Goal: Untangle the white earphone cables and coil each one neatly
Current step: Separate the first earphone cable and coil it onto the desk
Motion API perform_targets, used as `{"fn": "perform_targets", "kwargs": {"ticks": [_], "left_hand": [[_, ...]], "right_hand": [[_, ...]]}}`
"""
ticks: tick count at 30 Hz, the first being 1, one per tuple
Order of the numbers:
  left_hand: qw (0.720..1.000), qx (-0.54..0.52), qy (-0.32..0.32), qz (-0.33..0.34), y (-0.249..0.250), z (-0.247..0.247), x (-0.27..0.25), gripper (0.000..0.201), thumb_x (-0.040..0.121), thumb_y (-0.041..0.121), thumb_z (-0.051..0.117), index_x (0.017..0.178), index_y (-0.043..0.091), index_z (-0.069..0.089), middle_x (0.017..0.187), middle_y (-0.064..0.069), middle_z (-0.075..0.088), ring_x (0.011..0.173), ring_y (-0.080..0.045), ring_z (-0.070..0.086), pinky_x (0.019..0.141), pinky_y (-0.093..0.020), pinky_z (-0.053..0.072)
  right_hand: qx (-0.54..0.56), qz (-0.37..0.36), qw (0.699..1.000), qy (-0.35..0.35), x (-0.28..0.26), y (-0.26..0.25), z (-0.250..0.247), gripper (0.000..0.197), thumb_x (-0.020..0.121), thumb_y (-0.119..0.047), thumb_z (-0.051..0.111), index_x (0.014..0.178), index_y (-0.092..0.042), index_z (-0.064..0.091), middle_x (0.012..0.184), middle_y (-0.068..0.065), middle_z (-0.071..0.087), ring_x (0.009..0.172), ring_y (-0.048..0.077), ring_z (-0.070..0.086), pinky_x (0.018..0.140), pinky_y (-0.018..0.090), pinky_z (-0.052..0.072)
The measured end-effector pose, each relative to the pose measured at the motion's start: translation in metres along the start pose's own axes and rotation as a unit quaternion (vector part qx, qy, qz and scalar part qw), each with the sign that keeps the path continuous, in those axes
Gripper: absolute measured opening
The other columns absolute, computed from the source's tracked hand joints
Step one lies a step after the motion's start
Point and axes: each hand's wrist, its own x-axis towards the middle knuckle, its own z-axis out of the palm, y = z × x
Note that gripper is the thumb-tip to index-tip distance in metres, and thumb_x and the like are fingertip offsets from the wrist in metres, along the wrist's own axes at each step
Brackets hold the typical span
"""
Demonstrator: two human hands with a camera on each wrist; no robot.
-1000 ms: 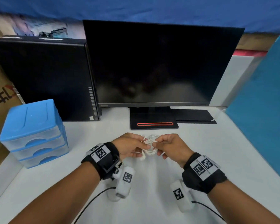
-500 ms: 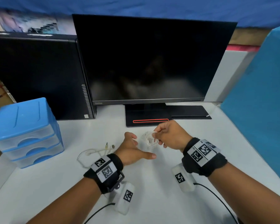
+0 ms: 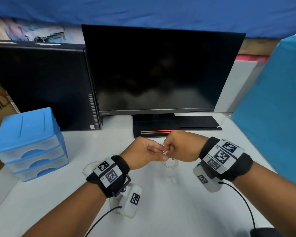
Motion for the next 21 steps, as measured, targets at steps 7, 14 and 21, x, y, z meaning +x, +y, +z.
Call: {"fn": "perform_targets", "kwargs": {"ticks": [7, 14, 21], "left_hand": [[0.999, 0.039, 0.018, 0.006, 0.015, -0.004, 0.007, 0.013, 0.079, 0.004, 0.078, 0.081, 0.017, 0.078, 0.075, -0.011, 0.069, 0.067, -0.015, 0.061, 0.072, -0.029, 0.056], [0.98, -0.148, 0.122, -0.045, 0.007, -0.007, 0.013, 0.011, 0.083, 0.006, 0.075, 0.093, 0.004, 0.075, 0.082, -0.006, 0.074, 0.072, -0.013, 0.067, 0.074, -0.025, 0.058], [0.958, -0.226, 0.141, -0.107, -0.019, 0.007, 0.014, 0.021, 0.083, 0.007, 0.076, 0.102, -0.001, 0.072, 0.085, -0.01, 0.074, 0.074, -0.014, 0.07, 0.07, -0.022, 0.056]], "right_hand": [[0.167, -0.004, 0.982, 0.085, 0.004, 0.01, -0.001, 0.007, 0.084, -0.021, 0.073, 0.077, -0.02, 0.073, 0.067, -0.006, 0.067, 0.051, 0.003, 0.052, 0.054, 0.023, 0.045], [0.381, 0.053, 0.909, 0.157, 0.001, 0.028, 0.03, 0.008, 0.083, -0.017, 0.076, 0.08, -0.013, 0.07, 0.067, -0.009, 0.061, 0.047, -0.004, 0.05, 0.044, 0.009, 0.036], [0.486, 0.077, 0.856, 0.16, 0.013, 0.03, 0.059, 0.017, 0.081, -0.026, 0.079, 0.092, -0.014, 0.073, 0.073, 0.002, 0.063, 0.054, 0.01, 0.05, 0.045, 0.02, 0.036]]}}
